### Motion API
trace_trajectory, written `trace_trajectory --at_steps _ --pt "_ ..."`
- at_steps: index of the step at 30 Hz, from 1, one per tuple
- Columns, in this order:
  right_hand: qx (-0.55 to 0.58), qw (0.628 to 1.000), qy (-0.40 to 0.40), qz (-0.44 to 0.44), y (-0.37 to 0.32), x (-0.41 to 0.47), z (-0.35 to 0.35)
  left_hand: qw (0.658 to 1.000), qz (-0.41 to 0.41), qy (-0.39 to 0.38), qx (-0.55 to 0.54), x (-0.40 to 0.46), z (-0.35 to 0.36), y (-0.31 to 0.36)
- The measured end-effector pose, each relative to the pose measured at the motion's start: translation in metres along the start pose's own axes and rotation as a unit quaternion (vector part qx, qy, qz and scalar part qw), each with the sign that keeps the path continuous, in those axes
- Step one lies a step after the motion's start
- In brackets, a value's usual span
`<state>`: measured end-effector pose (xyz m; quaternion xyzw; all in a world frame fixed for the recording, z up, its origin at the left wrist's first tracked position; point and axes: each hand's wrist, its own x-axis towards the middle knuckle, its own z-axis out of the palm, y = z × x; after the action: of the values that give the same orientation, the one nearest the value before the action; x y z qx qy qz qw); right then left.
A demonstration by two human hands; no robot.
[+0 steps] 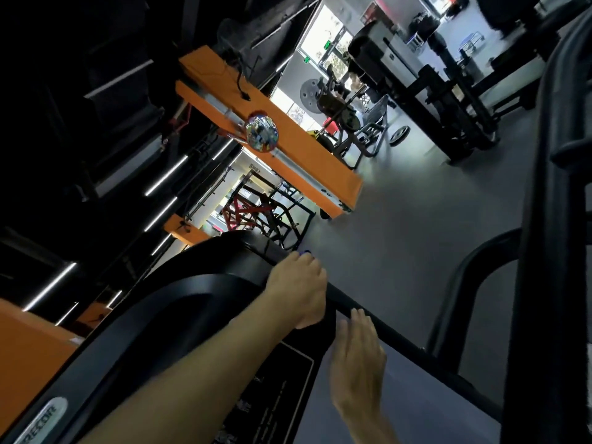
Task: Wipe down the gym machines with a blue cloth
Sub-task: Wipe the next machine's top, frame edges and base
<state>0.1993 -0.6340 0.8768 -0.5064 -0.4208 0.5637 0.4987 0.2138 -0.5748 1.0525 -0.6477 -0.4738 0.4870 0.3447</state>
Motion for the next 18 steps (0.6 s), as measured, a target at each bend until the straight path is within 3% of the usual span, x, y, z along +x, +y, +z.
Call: trace_trajectory --at_steps 7,10,13,18 --pt "-0.087 0.995 -0.039 -0.018 0.019 0.009 -0.013 0.999 -0.039 0.016 0.0 0.007 0.002 -0.016" --pt "-0.049 0.995 -0.084 0.01 0.03 0.025 -0.022 0.999 -0.05 0.005 0.007 0.014 0.002 -0.012" --pt "-0.016 0.993 -0.116 0.014 0.03 0.027 -0.027 1.0 0.0 -0.004 -0.024 0.029 0.014 0.023" --pt "-0.072 0.994 -0.074 0.029 0.048 0.018 -0.024 0.995 0.076 -0.041 -0.05 0.049 0.036 0.086"
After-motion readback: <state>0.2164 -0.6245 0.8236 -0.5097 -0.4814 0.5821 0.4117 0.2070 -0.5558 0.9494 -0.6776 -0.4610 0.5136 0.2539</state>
